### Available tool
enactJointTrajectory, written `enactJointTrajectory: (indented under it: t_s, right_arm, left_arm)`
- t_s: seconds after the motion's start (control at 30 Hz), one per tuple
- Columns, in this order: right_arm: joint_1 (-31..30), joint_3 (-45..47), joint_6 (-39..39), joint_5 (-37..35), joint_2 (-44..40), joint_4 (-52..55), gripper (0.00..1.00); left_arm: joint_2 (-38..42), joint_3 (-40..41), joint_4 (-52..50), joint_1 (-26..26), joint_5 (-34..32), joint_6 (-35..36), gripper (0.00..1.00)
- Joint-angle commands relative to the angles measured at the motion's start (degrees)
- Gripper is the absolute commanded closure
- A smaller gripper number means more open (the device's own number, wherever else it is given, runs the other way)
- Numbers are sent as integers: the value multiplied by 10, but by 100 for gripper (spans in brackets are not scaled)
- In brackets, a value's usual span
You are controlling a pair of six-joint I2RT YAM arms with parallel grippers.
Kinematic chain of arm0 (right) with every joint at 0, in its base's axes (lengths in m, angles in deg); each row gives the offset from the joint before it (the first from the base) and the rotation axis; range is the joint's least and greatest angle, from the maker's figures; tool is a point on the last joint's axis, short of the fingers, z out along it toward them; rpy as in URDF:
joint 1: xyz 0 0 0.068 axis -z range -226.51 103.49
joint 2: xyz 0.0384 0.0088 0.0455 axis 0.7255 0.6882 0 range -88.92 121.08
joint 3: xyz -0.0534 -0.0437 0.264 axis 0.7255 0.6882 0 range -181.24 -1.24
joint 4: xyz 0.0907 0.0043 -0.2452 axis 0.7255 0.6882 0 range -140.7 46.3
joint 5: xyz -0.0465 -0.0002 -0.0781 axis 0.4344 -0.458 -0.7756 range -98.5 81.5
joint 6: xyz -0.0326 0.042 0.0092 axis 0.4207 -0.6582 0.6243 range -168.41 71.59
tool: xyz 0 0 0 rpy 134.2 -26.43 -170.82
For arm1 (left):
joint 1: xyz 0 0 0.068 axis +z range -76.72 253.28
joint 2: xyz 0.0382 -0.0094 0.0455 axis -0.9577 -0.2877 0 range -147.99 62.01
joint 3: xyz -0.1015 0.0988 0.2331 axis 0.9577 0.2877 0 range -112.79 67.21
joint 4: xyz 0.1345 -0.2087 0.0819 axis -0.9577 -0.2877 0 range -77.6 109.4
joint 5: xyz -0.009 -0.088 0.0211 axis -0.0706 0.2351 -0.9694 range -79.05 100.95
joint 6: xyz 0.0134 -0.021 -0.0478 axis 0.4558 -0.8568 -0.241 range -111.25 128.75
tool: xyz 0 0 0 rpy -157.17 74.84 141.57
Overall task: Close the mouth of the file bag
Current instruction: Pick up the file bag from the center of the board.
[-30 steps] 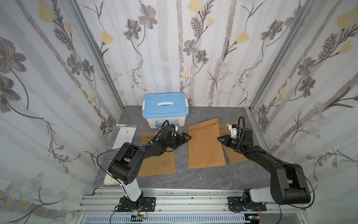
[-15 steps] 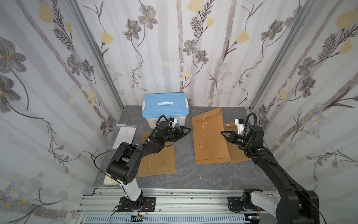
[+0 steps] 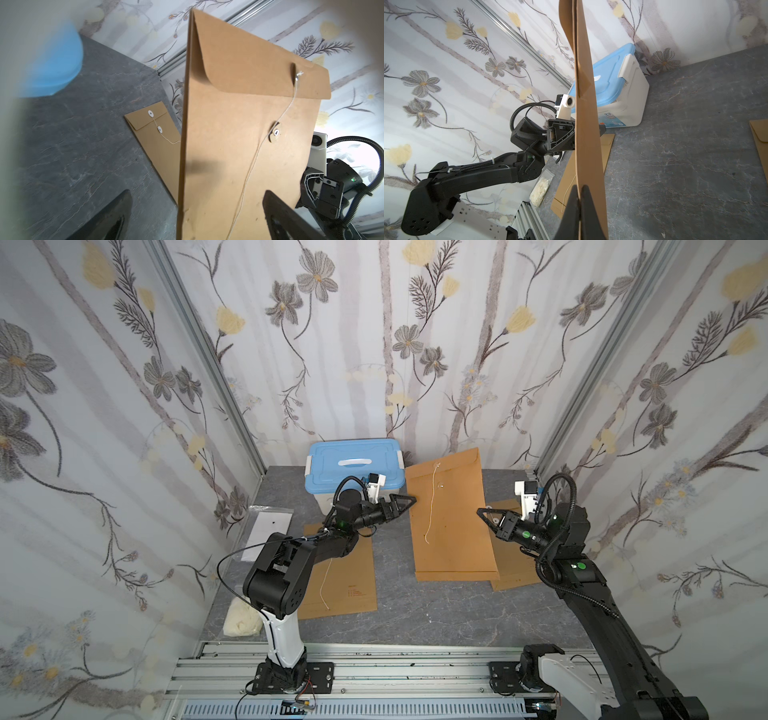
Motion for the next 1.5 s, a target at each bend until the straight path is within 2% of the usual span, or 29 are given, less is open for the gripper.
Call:
enactJointTrajectory:
  t_s: [0.0, 0.07, 0.23, 0.33, 0.57, 0.87, 0.97, 1.07, 1.13, 1.17, 1.37, 1.47]
  right_arm:
    - [-6, -14, -15, 8, -5, -7, 100]
    - [-6, -16, -19, 7, -5, -14, 100]
    - [-6, -24, -22, 20, 21, -28, 100]
    - [-5, -21, -30, 19, 32, -43, 100]
    - [-6, -12, -44, 13, 42, -70, 100]
    - [0, 2, -56, -15, 43, -91, 100]
    - [5, 3, -55, -20, 45, -89, 100]
    - [7, 4, -55, -18, 50, -90, 100]
    - [4, 4, -58, -11, 58, -94, 100]
    - [3, 4, -58, -9, 60, -94, 100]
    - [-3, 8, -58, -8, 69, -98, 100]
    - [-6, 8, -58, -8, 73, -101, 100]
  left_arm:
    - [-8, -7, 140, 1, 22, -73, 2]
    - [-10, -6, 187, 1, 27, -107, 10]
    - [3, 14, 226, 1, 31, -127, 14]
    - [9, 16, 244, 1, 32, -141, 21]
    - [27, 13, 248, 1, 31, -154, 39]
    - [39, 28, 240, 4, 29, -163, 49]
    - [42, 37, 236, 11, 28, -163, 61]
    - [43, 42, 234, 18, 30, -163, 56]
    - [40, 39, 235, 17, 35, -165, 65]
    - [39, 38, 237, 17, 35, -166, 66]
    - [30, 26, 239, 16, 40, -174, 63]
    - [24, 17, 236, 14, 39, -177, 70]
